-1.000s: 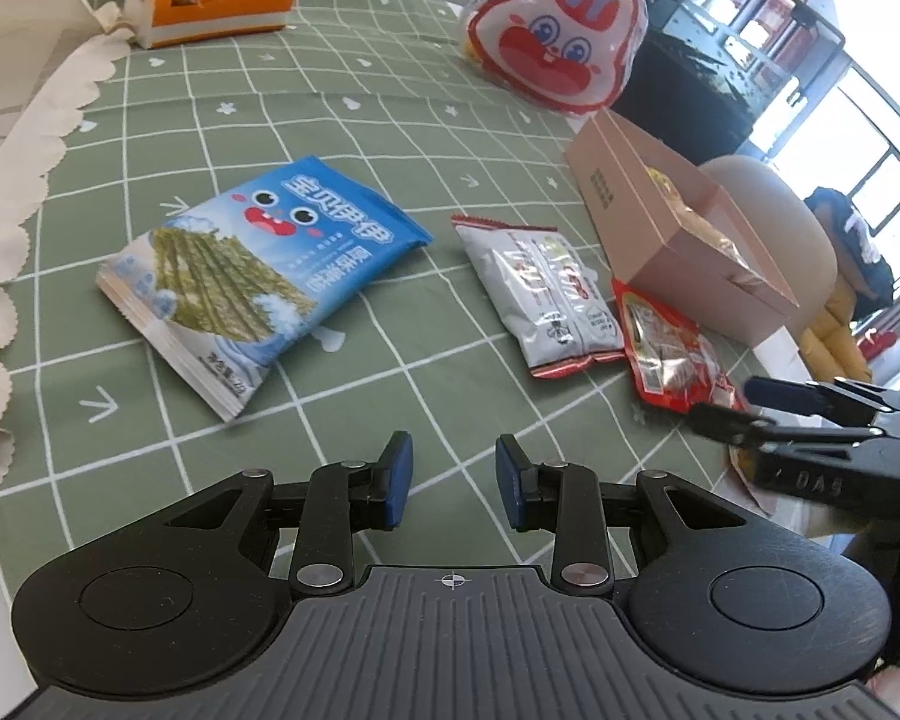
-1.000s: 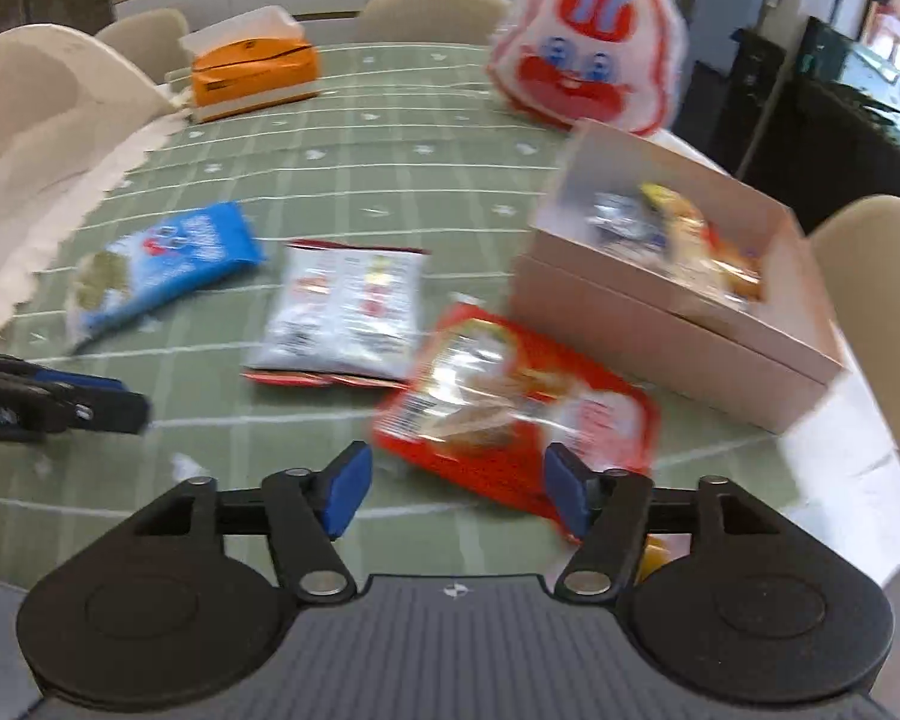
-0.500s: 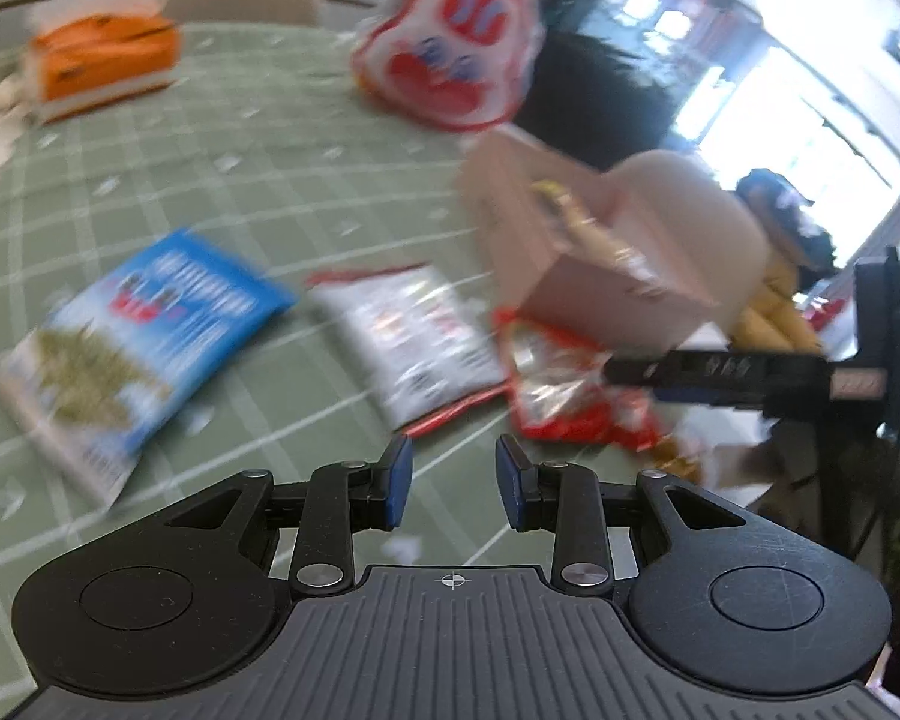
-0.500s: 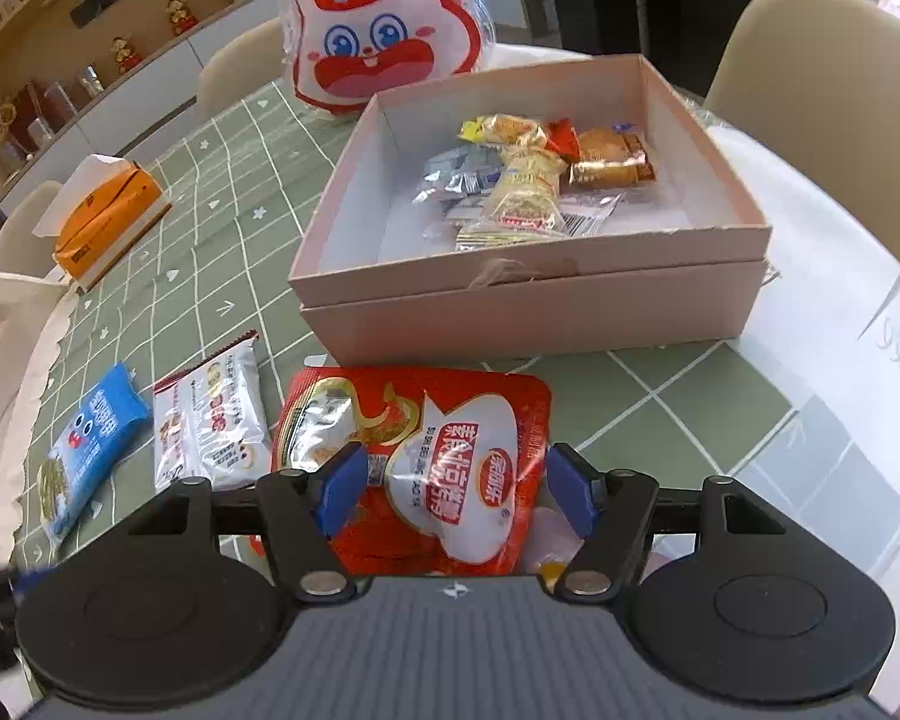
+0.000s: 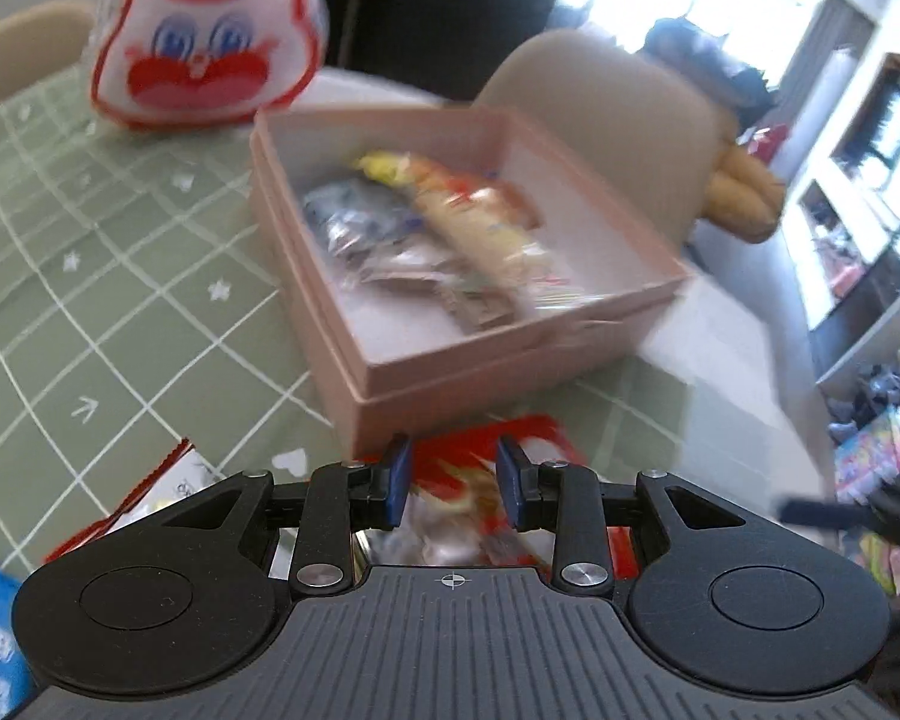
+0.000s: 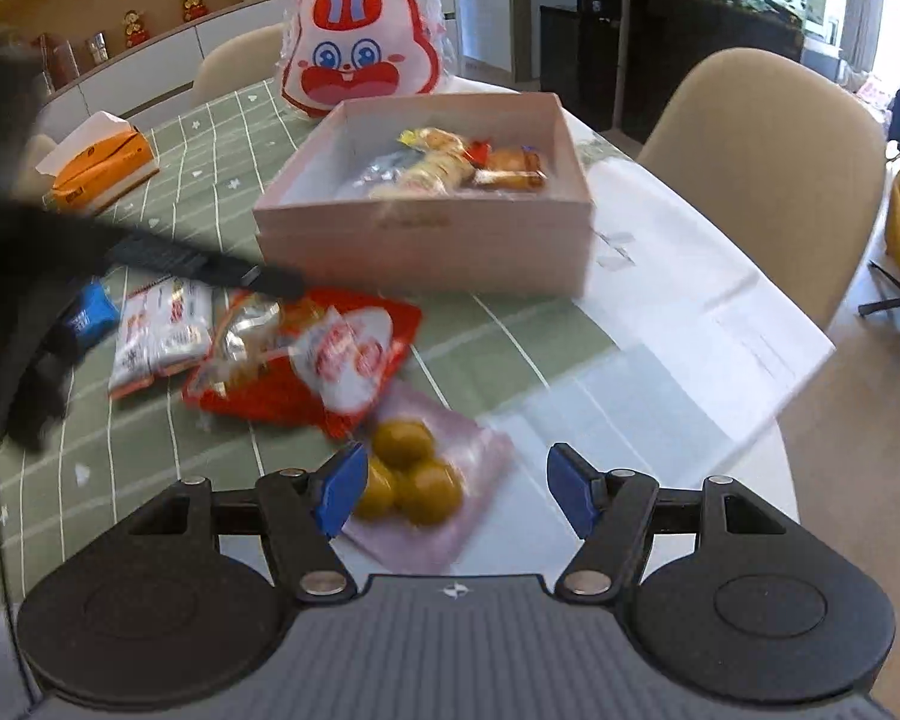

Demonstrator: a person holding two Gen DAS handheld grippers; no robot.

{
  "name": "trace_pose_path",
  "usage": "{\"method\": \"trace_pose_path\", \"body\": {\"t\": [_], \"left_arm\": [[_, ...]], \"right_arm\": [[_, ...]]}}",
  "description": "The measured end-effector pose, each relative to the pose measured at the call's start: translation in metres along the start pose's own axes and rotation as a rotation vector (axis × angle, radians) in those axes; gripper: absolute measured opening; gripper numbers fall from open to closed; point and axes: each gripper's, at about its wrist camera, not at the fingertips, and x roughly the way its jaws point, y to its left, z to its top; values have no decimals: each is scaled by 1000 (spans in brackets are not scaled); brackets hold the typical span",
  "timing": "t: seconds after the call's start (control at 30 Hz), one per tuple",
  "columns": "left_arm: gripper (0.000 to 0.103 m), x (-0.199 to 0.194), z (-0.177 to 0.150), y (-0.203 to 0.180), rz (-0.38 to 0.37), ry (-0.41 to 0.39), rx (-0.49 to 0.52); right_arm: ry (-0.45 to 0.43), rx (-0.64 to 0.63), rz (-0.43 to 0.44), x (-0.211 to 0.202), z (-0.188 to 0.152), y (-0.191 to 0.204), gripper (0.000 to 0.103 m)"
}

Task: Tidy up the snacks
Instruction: 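Grasp the red pouch with the left gripper while the right tool moves over the yellow candy tray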

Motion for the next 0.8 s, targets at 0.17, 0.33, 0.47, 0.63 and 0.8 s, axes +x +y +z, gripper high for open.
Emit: {"method": "trace_pose_path", "body": {"t": [0.17, 0.33, 0.47, 0.63, 0.8], "left_arm": [[34, 7, -6, -1, -27, 44, 25], [33, -16, -33, -12, -57, 79, 103], [34, -43, -50, -24, -65, 31, 195], [35, -47, -67, -59, -74, 67, 451], [71, -38, -84, -87, -28, 114, 617]], "right_arm": [[15, 85, 28, -2, -17, -17, 67], [47, 106, 37, 10, -23, -23, 67], [34, 100, 33, 12, -23, -23, 69], [27, 113, 30, 13, -23, -25, 69], [19, 102, 19, 11, -27, -22, 70]]}}
